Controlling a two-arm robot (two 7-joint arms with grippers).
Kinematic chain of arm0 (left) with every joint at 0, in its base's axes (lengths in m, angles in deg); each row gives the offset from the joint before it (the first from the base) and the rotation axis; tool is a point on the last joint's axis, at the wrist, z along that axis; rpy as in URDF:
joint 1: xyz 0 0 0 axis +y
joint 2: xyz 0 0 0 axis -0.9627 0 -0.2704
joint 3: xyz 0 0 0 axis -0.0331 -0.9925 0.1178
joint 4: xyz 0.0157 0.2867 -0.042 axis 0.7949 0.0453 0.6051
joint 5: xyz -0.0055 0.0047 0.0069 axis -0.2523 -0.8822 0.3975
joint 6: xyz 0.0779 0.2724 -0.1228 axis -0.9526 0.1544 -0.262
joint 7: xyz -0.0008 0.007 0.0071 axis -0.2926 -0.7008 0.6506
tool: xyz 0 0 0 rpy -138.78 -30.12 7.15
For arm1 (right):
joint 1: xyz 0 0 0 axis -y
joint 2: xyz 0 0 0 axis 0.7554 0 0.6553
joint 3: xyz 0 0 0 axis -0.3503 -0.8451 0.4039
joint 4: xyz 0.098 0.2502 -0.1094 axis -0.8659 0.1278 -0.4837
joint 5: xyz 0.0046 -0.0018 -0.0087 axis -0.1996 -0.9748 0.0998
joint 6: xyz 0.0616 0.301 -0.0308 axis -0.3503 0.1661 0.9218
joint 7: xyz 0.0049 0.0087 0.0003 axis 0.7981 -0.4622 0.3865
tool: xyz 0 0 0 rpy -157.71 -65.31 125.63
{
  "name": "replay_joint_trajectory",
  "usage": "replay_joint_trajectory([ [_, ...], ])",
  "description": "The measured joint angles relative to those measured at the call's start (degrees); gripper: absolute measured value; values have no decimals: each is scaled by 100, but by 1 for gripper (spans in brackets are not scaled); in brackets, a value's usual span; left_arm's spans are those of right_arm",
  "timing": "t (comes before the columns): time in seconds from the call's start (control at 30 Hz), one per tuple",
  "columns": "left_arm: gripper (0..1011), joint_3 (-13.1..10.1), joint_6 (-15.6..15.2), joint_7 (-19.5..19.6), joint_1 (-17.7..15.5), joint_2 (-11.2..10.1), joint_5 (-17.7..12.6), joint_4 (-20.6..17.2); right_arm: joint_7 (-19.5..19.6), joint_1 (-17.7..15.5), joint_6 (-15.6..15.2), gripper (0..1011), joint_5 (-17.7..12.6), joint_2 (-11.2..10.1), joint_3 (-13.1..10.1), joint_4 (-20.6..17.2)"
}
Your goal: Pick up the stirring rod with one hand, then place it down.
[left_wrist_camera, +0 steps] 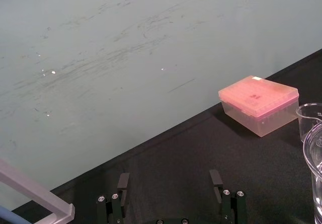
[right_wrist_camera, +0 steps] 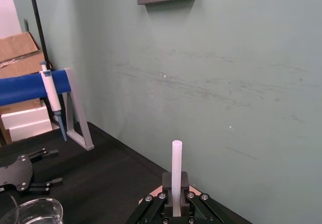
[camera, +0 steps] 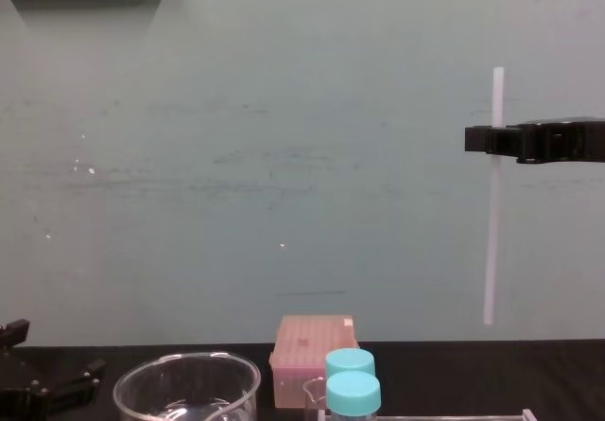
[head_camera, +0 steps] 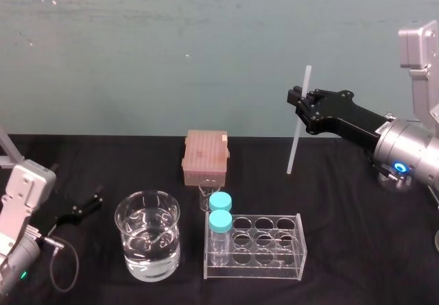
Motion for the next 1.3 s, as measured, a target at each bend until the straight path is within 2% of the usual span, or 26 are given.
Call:
replay_joint_trajectory([
  [0.3,1005,0,0,0,0,0,0,0,-43,2,65,72,-27,15,-39,13],
  [0.47,1005,0,0,0,0,0,0,0,-282,-25,155,72,-311,-35,-207,-124],
  [0.53,1005,0,0,0,0,0,0,0,-401,-79,101,72,-497,-131,-284,-271],
  [0.63,1005,0,0,0,0,0,0,0,-648,-254,-67,72,-854,-388,-393,-593],
  [0.73,1005,0,0,0,0,0,0,0,-781,-376,-153,72,-1021,-558,-439,-774],
  [0.77,1005,0,0,0,0,0,0,0,-887,-465,-200,72,-1123,-679,-459,-889],
  [1.0,1005,0,0,0,0,0,0,0,-1178,-852,-271,72,-1349,-1175,-487,-1183],
  [1.13,1004,0,0,0,0,0,0,0,-1203,-985,-229,72,-1356,-1303,-422,-1184],
  [1.3,1005,0,0,0,0,0,0,0,-1198,-1076,-40,72,-1348,-1317,-303,-1029],
])
